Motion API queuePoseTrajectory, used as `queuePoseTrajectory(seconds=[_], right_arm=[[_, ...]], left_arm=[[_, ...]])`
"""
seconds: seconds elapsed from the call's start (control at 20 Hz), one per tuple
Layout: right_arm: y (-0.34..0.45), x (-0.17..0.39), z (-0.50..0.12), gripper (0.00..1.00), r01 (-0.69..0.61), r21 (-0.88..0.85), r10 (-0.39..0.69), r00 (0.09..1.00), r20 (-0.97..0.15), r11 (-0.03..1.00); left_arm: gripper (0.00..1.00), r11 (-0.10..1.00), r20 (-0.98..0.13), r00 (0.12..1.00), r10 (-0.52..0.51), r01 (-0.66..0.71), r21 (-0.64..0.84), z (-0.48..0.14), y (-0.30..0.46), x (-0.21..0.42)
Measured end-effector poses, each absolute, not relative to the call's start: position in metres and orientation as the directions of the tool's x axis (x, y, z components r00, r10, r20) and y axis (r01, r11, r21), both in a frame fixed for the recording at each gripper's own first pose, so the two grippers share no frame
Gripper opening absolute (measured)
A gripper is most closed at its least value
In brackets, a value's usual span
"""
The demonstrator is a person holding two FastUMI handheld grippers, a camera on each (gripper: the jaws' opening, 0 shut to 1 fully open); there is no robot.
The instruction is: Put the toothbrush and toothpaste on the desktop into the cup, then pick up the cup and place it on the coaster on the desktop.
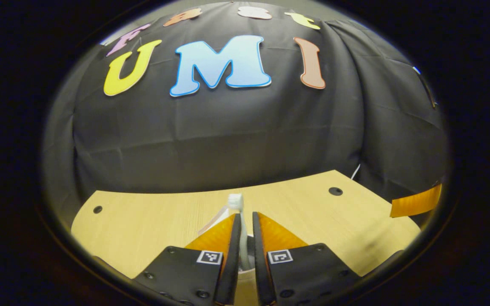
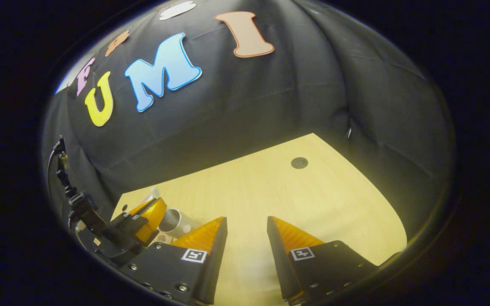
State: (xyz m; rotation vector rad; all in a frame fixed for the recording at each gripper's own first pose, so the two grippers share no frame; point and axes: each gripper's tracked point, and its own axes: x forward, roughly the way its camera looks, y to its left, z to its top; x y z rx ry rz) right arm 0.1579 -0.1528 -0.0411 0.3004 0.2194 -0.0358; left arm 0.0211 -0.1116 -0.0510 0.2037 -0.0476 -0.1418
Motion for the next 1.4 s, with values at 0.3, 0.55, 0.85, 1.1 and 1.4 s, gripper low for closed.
queuePoseTrajectory(seconds=[0.3, 0.55, 0.85, 1.1, 1.4], right_arm=[[-0.149, 0.16, -0.042, 0.56, 0.045, 0.295, 0.023, 0.974, -0.223, 0.954], [-0.138, 0.163, -0.044, 0.56, -0.011, 0.263, 0.075, 0.969, -0.236, 0.965], [-0.119, 0.177, -0.042, 0.56, -0.108, 0.177, 0.152, 0.955, -0.255, 0.978], [-0.098, 0.186, -0.039, 0.72, -0.192, 0.122, 0.218, 0.937, -0.271, 0.974], [-0.069, 0.196, -0.047, 0.79, -0.332, -0.033, 0.303, 0.893, -0.334, 0.943]], left_arm=[[0.36, 0.966, 0.015, 0.983, -0.183, 0.177, 0.189, -0.054, -0.121, 0.014], [0.73, 0.965, 0.026, 0.976, -0.217, 0.21, 0.16, -0.044, -0.126, -0.003], [0.89, 0.968, 0.044, 0.977, -0.209, 0.2, 0.153, -0.028, -0.114, -0.034], [0.92, 0.98, 0.04, 0.986, -0.164, 0.158, 0.122, -0.023, -0.083, -0.061], [0.93, 0.991, 0.024, 0.992, -0.123, 0.121, 0.062, -0.02, -0.033, -0.103]])
